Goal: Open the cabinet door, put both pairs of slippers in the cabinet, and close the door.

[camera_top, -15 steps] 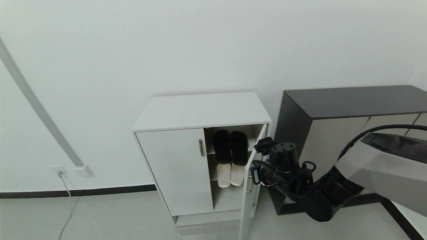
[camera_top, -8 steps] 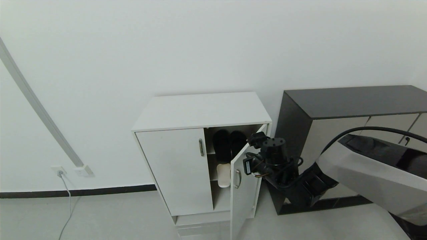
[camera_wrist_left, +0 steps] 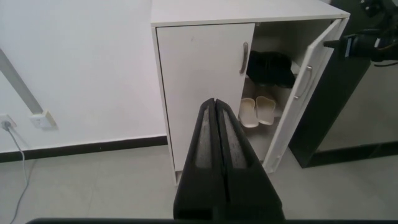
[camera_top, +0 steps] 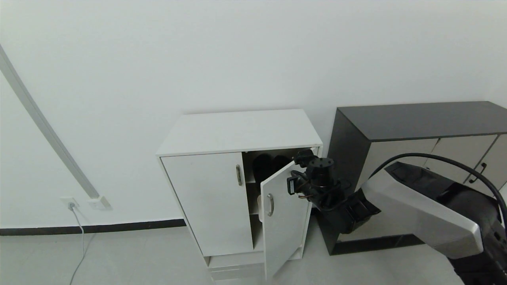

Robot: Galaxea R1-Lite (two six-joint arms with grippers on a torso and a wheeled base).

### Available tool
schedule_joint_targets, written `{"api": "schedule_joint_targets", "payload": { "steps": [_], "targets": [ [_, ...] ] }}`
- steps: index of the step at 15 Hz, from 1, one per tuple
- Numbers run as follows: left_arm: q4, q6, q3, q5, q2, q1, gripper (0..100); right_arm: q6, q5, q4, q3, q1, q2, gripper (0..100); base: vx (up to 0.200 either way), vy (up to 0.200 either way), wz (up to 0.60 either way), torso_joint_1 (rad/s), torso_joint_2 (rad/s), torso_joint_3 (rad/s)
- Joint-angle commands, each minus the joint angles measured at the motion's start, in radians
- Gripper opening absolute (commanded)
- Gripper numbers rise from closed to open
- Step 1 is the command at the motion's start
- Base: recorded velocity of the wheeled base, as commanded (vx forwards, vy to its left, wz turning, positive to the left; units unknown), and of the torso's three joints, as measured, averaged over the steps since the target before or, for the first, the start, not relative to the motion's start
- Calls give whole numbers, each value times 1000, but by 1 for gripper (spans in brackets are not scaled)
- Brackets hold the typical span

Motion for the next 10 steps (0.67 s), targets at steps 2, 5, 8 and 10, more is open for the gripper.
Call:
{"api": "schedule_joint_targets", "payload": {
  "steps": [2,5,8,10],
  "targets": [
    [0,0,0,0,1,0,0,-1,-1,17,-97,-21,79,0,0,0,0,0,0,0],
    [0,0,0,-1,1,0,0,-2,-1,67,-183,-35,116,0,0,0,0,0,0,0],
    [0,0,0,-1,1,0,0,-4,-3,117,-269,-40,148,0,0,0,0,0,0,0],
    [0,1,0,-1,1,0,0,-4,-3,156,-324,-41,170,0,0,0,0,0,0,0]
  ]
}}
